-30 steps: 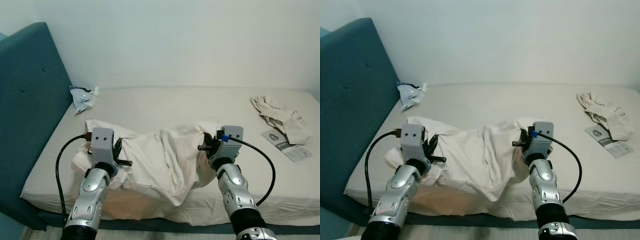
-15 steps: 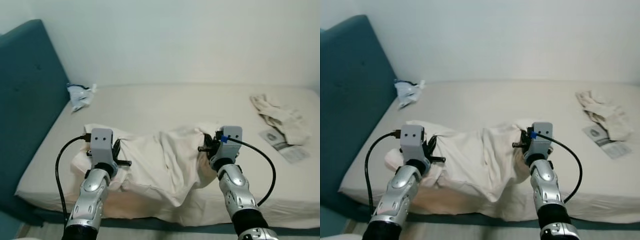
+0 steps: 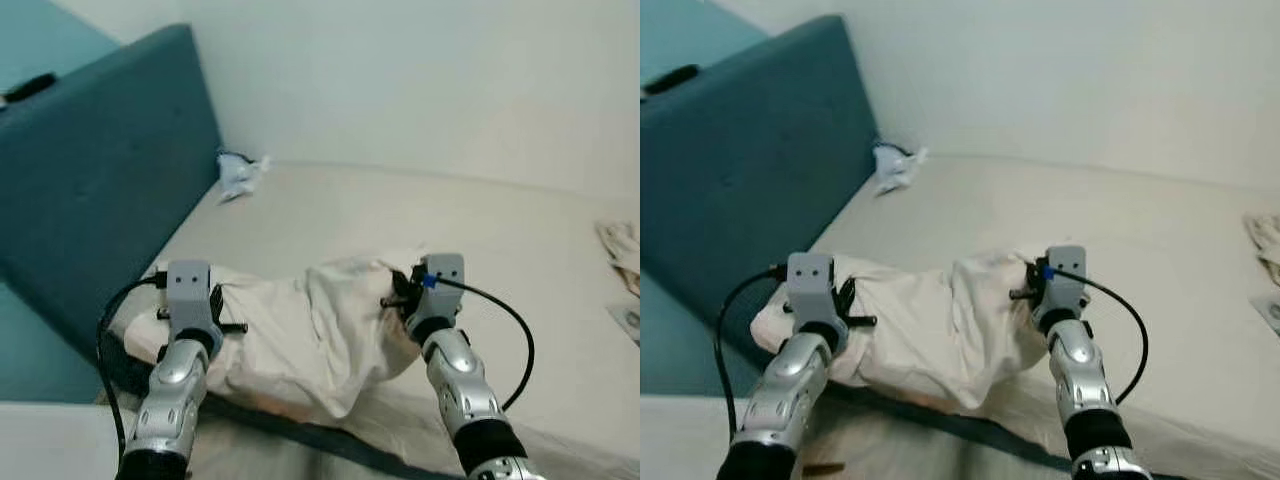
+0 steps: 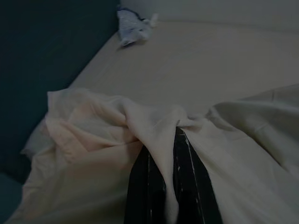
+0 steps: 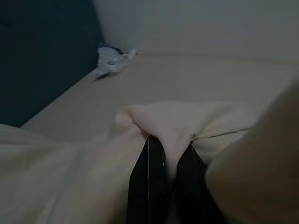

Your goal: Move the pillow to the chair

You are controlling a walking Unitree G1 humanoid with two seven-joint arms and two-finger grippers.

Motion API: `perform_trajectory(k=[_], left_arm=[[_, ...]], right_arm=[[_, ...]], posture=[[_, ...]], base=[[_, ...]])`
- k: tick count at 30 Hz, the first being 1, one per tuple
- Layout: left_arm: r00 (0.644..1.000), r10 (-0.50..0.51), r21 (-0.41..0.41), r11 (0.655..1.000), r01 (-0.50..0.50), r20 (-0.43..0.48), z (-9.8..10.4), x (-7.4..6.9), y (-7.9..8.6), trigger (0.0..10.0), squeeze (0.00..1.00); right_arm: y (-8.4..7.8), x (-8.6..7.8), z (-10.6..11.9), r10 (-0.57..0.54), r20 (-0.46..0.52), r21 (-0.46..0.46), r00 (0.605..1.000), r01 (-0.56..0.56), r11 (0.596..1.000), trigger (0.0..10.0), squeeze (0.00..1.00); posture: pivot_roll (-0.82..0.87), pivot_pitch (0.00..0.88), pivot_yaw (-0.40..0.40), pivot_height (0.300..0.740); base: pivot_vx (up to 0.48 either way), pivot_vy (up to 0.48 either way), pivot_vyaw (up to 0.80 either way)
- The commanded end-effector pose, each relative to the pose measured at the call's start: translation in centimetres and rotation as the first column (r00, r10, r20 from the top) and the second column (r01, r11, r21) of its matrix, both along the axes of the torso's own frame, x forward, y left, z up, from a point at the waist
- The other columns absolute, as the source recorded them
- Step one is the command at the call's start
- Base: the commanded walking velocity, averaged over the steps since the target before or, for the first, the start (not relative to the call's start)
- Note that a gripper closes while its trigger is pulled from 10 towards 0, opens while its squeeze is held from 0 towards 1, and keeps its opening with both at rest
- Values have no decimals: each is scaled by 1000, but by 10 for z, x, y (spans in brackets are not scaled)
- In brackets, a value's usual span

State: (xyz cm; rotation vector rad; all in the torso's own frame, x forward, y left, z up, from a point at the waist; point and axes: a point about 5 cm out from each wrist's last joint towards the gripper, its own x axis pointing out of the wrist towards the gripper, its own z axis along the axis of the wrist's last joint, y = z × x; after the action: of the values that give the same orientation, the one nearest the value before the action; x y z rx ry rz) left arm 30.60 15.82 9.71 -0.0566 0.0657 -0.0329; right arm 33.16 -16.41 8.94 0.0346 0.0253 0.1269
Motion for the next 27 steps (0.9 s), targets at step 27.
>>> perform_trajectory(k=[27], left_arm=[[996, -91, 47, 995, 91, -16, 9, -1, -19, 10000, 0]], right_arm=[[20, 6, 9, 101, 33, 2, 994, -101, 995, 10000, 0]], posture=[[55, 51, 20, 740]], base=[[0, 0, 800]])
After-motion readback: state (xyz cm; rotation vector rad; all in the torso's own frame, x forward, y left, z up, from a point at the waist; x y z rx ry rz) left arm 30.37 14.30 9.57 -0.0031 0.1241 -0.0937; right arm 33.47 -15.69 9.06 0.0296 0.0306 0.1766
